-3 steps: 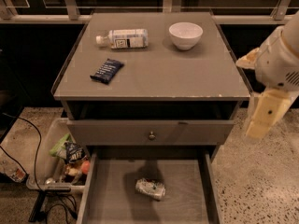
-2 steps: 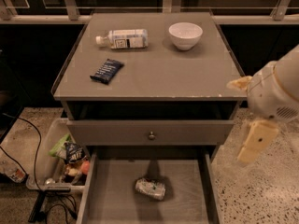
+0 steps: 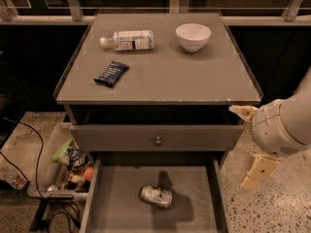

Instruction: Pick 7up can from middle drawer and place on counter

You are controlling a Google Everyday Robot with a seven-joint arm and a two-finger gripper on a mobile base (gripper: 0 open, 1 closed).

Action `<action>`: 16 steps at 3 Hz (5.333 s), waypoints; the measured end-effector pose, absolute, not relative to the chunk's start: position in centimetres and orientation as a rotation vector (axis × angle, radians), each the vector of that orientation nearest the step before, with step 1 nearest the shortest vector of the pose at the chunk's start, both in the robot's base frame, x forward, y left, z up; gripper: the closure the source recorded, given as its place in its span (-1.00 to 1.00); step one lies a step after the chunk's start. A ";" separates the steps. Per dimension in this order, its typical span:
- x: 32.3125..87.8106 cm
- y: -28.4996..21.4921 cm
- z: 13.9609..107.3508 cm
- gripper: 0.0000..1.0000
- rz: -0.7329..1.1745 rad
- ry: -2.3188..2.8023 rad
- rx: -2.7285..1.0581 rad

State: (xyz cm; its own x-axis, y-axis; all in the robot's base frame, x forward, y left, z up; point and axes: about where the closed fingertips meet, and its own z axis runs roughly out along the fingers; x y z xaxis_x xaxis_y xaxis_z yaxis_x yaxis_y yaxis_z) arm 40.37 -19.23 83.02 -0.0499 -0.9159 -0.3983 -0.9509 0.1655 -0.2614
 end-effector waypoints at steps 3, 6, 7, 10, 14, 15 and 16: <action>40.5 -17.4 71.0 -1.00 0.240 2.077 -1.670; 41.7 -17.6 59.5 -1.00 0.261 2.120 -1.527; 42.0 -15.9 57.2 -1.00 0.313 2.078 -1.525; 43.9 -8.9 43.9 -1.00 0.564 1.991 -1.464; 48.0 -4.1 38.4 -1.00 0.549 1.946 -1.400; 47.8 -4.3 36.6 -1.00 0.556 1.986 -1.376; 47.7 -4.4 36.5 -0.64 0.557 1.988 -1.375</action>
Offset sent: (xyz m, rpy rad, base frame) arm 0.0034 0.0270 -0.1403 0.0650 0.1451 -0.0795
